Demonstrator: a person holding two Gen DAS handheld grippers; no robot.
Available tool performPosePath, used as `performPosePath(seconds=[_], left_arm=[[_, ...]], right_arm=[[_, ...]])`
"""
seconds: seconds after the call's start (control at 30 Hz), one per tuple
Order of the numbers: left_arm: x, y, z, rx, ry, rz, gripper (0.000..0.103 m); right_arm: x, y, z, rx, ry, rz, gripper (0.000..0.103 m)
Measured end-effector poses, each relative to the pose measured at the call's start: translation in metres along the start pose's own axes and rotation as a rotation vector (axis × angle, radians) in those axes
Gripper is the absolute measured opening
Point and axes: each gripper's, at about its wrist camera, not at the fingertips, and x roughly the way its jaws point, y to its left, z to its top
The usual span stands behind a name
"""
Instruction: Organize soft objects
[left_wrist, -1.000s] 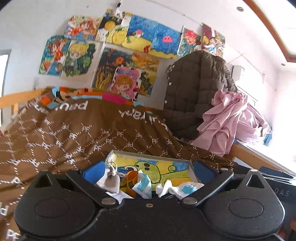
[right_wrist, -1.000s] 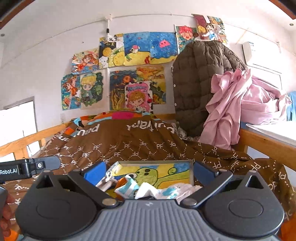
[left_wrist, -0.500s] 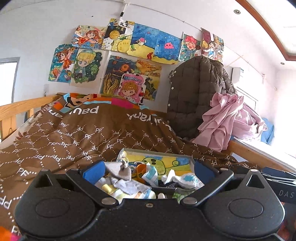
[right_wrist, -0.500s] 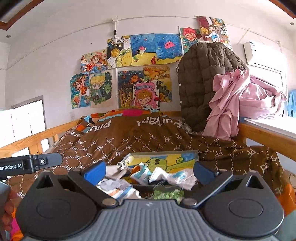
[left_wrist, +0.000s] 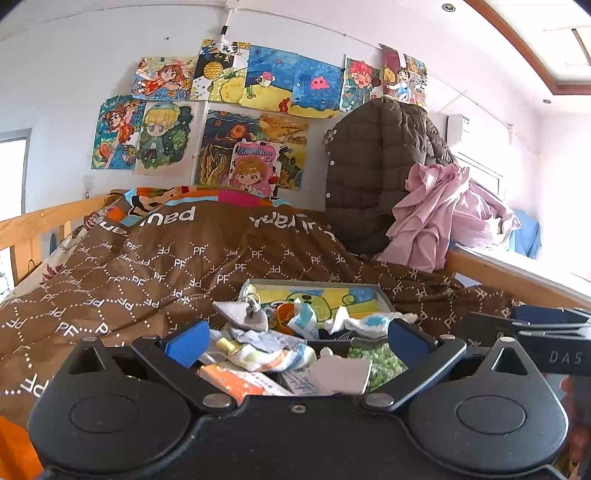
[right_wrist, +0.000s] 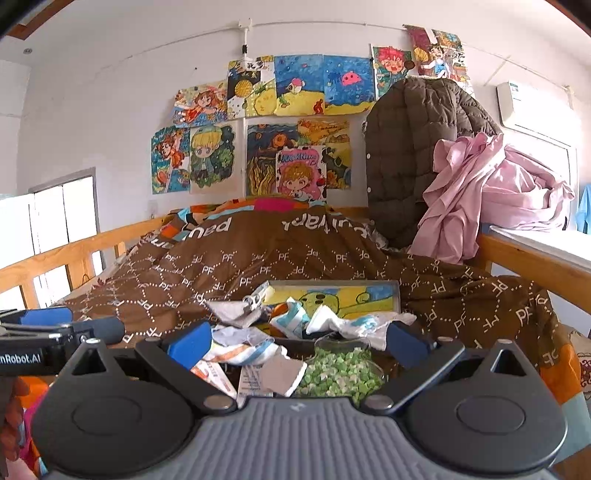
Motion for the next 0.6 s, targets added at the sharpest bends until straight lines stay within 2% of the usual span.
performPosePath(seconds=[0.13, 0.27, 0.6], left_arm=[[-0.002, 0.006, -0.013, 0.0, 0.031, 0.022, 0.102], [0.006, 0.012, -0.025, 0.004, 0.103, 0.071, 0.102], [0.018, 0.024, -0.035, -0.029, 0.188, 0.148, 0.102]], right_arm=[[0.009, 0.005, -0.005, -0.025, 0.05, -0.023, 0.103], [0.017, 0.007, -0.01, -0.038, 0.095, -0.04, 0.103], [0.027, 0.014, -0.017, -0.078, 0.155, -0.04, 0.103]])
